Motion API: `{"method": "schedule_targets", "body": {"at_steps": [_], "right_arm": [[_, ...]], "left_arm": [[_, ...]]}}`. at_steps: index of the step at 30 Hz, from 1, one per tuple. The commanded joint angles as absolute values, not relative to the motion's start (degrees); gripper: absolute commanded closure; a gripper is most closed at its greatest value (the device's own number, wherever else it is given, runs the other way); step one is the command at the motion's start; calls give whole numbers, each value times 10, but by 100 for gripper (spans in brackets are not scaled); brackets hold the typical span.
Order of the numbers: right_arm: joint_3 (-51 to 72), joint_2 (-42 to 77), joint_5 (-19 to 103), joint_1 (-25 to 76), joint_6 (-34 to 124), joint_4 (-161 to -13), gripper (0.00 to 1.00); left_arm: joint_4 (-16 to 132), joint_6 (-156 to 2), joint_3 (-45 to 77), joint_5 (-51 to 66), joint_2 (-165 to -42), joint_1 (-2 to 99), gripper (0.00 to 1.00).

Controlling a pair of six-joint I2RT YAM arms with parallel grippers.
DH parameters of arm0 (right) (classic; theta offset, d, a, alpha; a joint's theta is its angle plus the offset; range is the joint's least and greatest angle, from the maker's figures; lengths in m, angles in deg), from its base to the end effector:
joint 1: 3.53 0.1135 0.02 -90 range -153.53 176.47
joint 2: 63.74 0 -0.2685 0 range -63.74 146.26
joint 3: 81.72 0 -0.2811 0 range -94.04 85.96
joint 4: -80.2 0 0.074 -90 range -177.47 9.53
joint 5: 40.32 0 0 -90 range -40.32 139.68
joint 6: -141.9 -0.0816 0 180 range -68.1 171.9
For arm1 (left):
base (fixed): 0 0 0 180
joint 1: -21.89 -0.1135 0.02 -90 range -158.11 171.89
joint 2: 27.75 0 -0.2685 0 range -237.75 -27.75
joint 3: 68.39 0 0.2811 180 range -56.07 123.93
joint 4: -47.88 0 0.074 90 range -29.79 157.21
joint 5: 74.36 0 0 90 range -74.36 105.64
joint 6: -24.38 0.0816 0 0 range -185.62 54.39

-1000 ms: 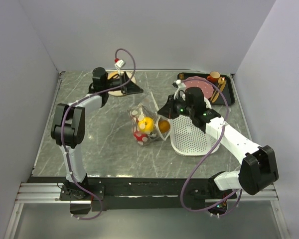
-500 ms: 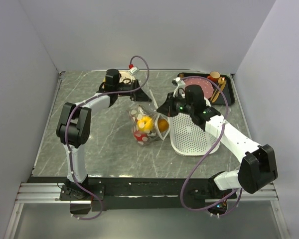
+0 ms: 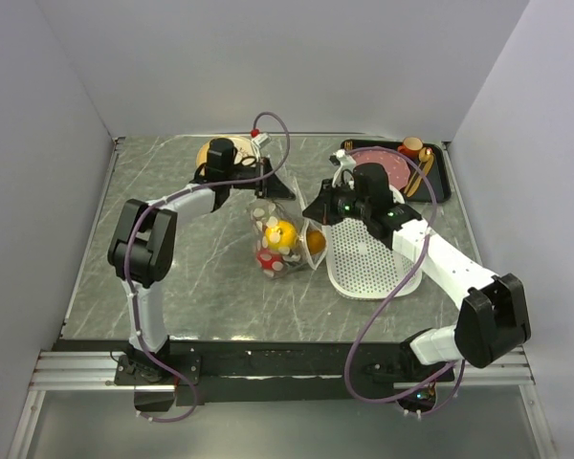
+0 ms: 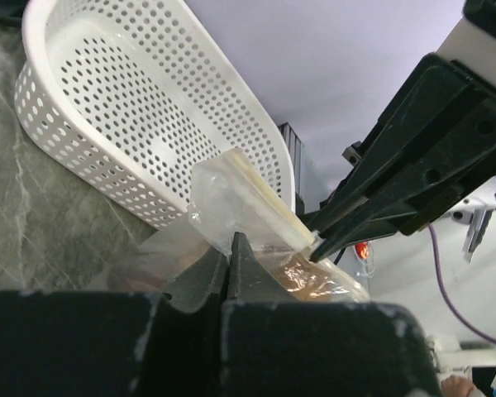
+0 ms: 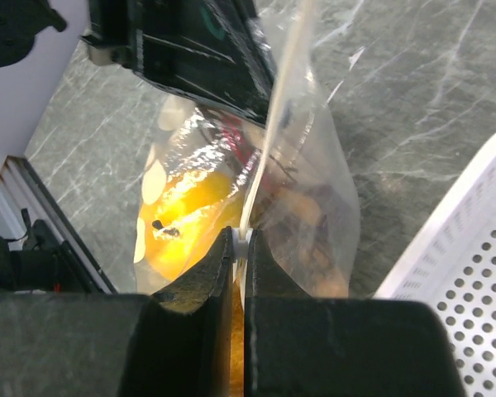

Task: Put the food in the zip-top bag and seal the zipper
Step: Zip the zipper food storage bag at the center of the board, then adjust the zipper food storage bag at the center of the board.

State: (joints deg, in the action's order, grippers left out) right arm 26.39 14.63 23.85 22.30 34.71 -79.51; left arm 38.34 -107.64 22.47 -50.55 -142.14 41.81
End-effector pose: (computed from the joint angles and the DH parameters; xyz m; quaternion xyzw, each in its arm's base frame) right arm 0.3237 0.1962 0.2784 -0.1794 0.8189 0.3644 0.4056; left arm 0.4375 -0.2379 0.2200 0.2035 0.7123 -0.6344 0.2209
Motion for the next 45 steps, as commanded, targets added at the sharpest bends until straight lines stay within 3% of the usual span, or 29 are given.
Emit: {"method": "schedule_targets", "body": {"at_steps": [1,18,24,26,30,34,36,38,39,41,42,45], "right_arm": [[255,94,237,222,354,-777,100],[276,73,261,234,370,-745,100],[258,98,252,238,379,-727,100],[255,110,242,239,363,-737,100],[207,160,149,239,327,-741,100],[188,178,111,251,249,-805,100],[150,175,133,271,238,-800,100],[94,186,153,282,213,-756,100],[74,196,143,281,206,-736,100],[44,197,145,286,195,-706,100],[42,192,150,287,187,-705,100],[54,194,179,286,133,-718,100]], "left_arm": [[345,-1106,213,-432,-1367,386,99],[326,-1156,188,-365,-1344,316,99],[387,-1119,203,-330,-1315,307,99],[438,-1110,246,-360,-1319,305,99],[648,-1048,333,-283,-1294,308,99],[828,-969,416,-238,-1348,306,98],[801,-974,383,-253,-1355,305,77],[767,-999,345,-274,-1344,301,68],[730,-1004,332,-270,-1317,301,45],[705,-1007,301,-223,-1280,301,27],[702,-1001,297,-205,-1249,300,13],[721,-979,303,-164,-1214,299,9]]}}
